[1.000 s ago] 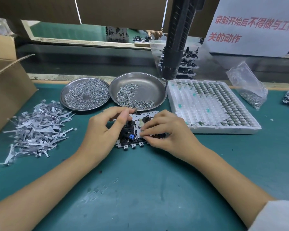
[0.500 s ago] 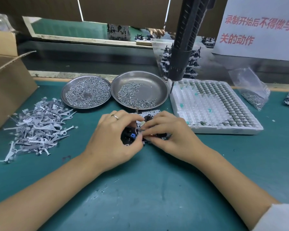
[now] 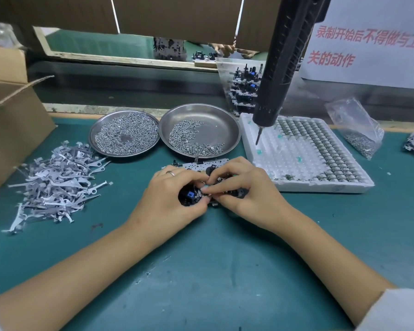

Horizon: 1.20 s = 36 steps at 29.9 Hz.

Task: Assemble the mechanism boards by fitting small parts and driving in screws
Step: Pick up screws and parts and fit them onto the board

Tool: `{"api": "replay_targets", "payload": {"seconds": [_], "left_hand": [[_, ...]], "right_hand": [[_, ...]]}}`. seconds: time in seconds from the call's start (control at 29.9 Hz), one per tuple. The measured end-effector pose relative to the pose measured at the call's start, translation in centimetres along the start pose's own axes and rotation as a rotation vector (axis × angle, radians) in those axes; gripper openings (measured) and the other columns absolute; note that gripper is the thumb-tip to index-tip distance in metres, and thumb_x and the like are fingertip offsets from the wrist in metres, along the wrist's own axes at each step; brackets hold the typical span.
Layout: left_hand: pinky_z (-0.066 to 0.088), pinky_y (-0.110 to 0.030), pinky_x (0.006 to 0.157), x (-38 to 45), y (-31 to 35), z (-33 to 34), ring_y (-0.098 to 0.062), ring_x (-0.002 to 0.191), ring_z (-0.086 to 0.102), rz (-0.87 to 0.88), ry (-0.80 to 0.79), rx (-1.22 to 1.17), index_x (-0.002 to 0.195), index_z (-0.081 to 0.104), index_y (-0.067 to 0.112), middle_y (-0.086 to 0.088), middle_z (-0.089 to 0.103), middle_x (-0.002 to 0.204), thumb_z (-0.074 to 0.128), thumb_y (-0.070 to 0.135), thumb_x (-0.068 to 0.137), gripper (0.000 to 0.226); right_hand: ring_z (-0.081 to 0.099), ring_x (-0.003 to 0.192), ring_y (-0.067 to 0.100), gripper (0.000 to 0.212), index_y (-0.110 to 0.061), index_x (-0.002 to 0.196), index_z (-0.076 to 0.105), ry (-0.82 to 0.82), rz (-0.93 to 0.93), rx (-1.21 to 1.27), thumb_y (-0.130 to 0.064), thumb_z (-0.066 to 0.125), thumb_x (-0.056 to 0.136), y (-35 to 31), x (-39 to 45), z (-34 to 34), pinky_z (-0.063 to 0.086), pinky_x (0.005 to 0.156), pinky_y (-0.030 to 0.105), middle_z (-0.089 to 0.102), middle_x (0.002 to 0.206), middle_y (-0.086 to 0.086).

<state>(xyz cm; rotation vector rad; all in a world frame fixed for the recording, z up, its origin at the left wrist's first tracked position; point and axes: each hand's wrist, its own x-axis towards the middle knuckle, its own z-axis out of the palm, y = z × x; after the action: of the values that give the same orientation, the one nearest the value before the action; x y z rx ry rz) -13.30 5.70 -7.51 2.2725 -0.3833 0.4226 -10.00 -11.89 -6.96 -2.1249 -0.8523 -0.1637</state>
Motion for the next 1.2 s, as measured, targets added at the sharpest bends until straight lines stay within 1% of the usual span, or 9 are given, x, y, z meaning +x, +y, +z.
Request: {"api": "replay_targets", "payload": {"seconds": [0.13,0.23,0.33,0.43,0.53,0.6,0.67,0.77,1.2], "left_hand": [[0.042,-0.032,0.090,0.0,0.0,0.0,-0.012,0.089,0.055,-0.012,-0.002,-0.034,0.089,0.075,0.016,0.012,0.066,0.082,0.081,0.009,0.069,0.022],[0.042,-0.034,0.094,0.1,-0.2,-0.1,-0.013,0.093,0.057,-0.043,-0.009,-0.074,0.089,0.075,0.019,0.013,0.068,0.084,0.081,0.012,0.070,0.021],[0.042,-0.037,0.095,0.2,-0.3,-0.1,-0.012,0.093,0.057,-0.056,-0.011,-0.096,0.088,0.075,0.021,0.014,0.069,0.084,0.081,0.011,0.069,0.022],[0.041,-0.034,0.095,0.2,-0.1,-0.1,-0.007,0.093,0.055,-0.068,0.003,-0.106,0.086,0.075,0.023,0.021,0.066,0.082,0.081,0.011,0.068,0.022],[0.041,-0.030,0.093,0.2,0.1,-0.1,-0.002,0.092,0.054,-0.063,0.021,-0.112,0.085,0.075,0.023,0.024,0.064,0.080,0.081,0.010,0.067,0.023],[0.040,-0.027,0.093,0.2,0.1,0.0,-0.001,0.091,0.054,-0.061,0.027,-0.111,0.085,0.075,0.023,0.024,0.064,0.080,0.081,0.010,0.067,0.022],[0.040,-0.025,0.093,0.2,0.1,0.0,-0.003,0.091,0.055,-0.062,0.029,-0.109,0.084,0.076,0.022,0.023,0.065,0.080,0.081,0.010,0.067,0.022],[0.040,-0.024,0.092,0.2,0.0,0.0,0.000,0.089,0.053,-0.049,0.029,-0.101,0.083,0.076,0.022,0.025,0.063,0.077,0.080,0.009,0.067,0.021],[0.036,-0.016,0.084,0.3,-0.2,0.1,-0.009,0.082,0.050,-0.024,0.035,-0.051,0.080,0.074,0.019,0.029,0.052,0.069,0.082,0.012,0.066,0.017]], "right_hand": [[0.058,0.081,0.017,0.021,-0.005,0.097,0.072,0.504,-0.104,-0.051,0.002,0.062,0.080,-1.1,0.3,-0.4,0.045,0.076,0.022,0.061,0.083,0.007],[0.053,0.092,0.013,0.039,-0.008,0.123,0.054,0.851,-0.070,-0.047,-0.015,0.061,0.085,-2.1,2.1,-2.6,0.044,0.087,0.028,0.054,0.098,0.007],[0.056,0.109,0.016,0.073,-0.020,0.144,0.027,0.800,0.093,0.112,-0.031,0.067,0.083,-3.4,5.5,-5.7,0.045,0.098,0.037,0.055,0.120,0.005],[0.061,0.098,0.009,0.083,-0.018,0.147,0.014,0.712,0.058,0.209,-0.022,0.069,0.084,-4.6,8.7,-7.0,0.050,0.084,0.020,0.058,0.117,0.003],[0.060,0.090,0.003,0.072,-0.016,0.142,0.021,0.772,0.016,0.231,-0.012,0.066,0.086,-5.4,10.2,-6.2,0.048,0.075,0.014,0.055,0.109,-0.004],[0.062,0.074,0.016,0.060,-0.016,0.135,0.030,0.805,0.031,0.301,-0.013,0.066,0.086,-5.7,10.0,-5.2,0.052,0.065,0.023,0.058,0.095,0.005],[0.058,0.055,0.021,0.044,-0.013,0.122,0.039,0.789,0.029,0.426,-0.013,0.065,0.086,-6.0,9.1,-4.0,0.050,0.052,0.029,0.056,0.079,0.014],[0.052,0.042,0.019,0.021,-0.016,0.097,0.045,0.743,-0.017,0.577,-0.013,0.064,0.087,-6.0,7.4,-2.0,0.046,0.044,0.027,0.053,0.063,0.007],[0.045,0.035,0.022,0.019,-0.014,0.087,0.042,0.678,-0.036,0.789,-0.011,0.060,0.086,-6.5,5.9,0.9,0.038,0.039,0.024,0.047,0.054,0.008]]}}
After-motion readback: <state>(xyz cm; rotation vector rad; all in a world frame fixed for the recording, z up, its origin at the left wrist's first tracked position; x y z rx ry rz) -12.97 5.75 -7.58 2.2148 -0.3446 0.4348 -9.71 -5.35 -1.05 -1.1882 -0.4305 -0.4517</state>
